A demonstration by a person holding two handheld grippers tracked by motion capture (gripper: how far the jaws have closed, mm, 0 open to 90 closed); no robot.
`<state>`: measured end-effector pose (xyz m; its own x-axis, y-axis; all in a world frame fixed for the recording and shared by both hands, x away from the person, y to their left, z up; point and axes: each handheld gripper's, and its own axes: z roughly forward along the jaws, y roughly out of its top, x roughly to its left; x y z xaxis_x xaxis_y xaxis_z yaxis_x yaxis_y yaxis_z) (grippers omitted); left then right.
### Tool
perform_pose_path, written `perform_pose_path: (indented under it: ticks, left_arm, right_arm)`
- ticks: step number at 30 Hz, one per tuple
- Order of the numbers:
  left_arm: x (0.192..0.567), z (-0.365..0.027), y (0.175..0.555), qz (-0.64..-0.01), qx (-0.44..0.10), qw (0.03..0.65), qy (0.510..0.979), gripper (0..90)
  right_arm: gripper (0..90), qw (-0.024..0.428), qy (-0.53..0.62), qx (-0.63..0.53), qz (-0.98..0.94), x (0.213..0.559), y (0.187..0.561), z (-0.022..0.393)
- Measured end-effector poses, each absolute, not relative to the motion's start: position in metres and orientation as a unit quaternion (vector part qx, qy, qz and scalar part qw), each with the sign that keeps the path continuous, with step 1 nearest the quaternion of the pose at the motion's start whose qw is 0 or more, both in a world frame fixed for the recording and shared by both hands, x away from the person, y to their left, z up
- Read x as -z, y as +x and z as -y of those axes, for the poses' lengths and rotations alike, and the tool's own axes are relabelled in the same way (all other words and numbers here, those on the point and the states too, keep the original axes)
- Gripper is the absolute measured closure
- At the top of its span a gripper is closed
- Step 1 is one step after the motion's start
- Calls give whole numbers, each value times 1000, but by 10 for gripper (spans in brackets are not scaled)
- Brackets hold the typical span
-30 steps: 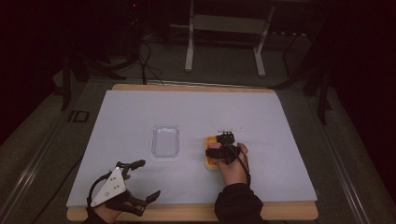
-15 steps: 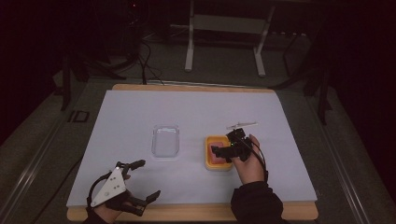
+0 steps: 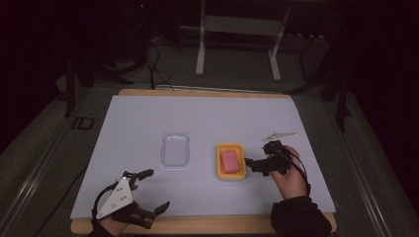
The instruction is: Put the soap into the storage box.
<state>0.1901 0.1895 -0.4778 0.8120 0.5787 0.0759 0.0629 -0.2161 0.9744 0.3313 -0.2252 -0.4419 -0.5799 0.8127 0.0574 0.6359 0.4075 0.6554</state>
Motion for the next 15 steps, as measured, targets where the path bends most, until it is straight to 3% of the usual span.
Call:
perform_pose_path:
  ticks: [15]
  left_arm:
    - [478,-189,191,-214,-220,586,750,6]
  right_arm:
    - [137,155,460,-316,-815,459,310,280]
